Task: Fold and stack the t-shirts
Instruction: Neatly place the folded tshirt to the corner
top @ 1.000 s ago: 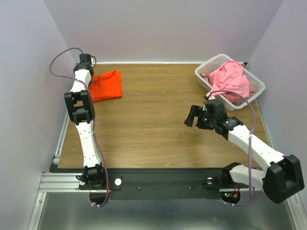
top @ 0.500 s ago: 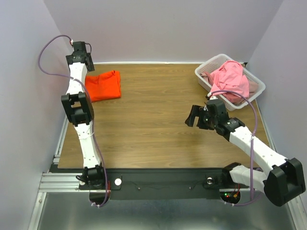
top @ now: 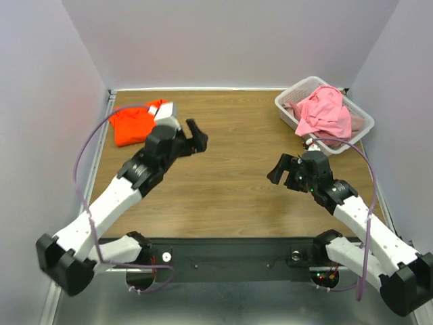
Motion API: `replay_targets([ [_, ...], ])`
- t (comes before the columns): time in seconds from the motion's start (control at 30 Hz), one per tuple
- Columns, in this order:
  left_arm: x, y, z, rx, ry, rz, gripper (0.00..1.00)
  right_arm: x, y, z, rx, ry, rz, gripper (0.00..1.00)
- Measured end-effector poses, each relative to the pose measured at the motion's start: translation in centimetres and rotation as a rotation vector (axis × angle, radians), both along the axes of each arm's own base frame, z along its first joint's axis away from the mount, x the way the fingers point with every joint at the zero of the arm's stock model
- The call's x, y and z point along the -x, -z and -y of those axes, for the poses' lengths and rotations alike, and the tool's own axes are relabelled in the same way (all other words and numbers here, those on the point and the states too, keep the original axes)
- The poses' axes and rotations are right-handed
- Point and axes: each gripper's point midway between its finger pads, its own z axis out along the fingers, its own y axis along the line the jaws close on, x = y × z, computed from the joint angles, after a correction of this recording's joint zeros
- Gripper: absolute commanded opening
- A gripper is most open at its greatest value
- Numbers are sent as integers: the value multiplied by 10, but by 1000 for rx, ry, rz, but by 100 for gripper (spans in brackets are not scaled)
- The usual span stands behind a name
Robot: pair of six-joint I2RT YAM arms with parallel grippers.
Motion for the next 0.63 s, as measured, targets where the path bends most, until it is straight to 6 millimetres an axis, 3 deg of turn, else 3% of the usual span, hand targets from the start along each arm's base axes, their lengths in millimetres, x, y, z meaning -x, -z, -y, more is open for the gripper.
replay_targets([
  [0.03, 22, 11, 3, 44, 22, -2, 96, 4, -1, 2, -9, 7, 5, 100],
  [0.1, 38, 36, -8, 81, -14, -42, 96, 9, -4, 4, -29, 19, 15, 100],
  [0.23, 56, 86, -21, 101, -94, -155, 96, 14, -19, 5, -71, 32, 62, 100],
  [0.27, 63, 107, -26, 78, -114, -213, 96, 14, -22, 5, -80, 36, 71, 100],
  [0.33, 72, 124, -34, 53, -152, -271, 97, 15, -26, 5, -97, 45, 85, 100],
  [0.47, 81, 127, -51, 56, -236, -298, 98, 22, -22, 8, -115, 58, 86, 100],
  [0.63, 89, 104, -61, 126, -267, -240, 98, 24, -18, 8, -115, 64, 67, 100],
])
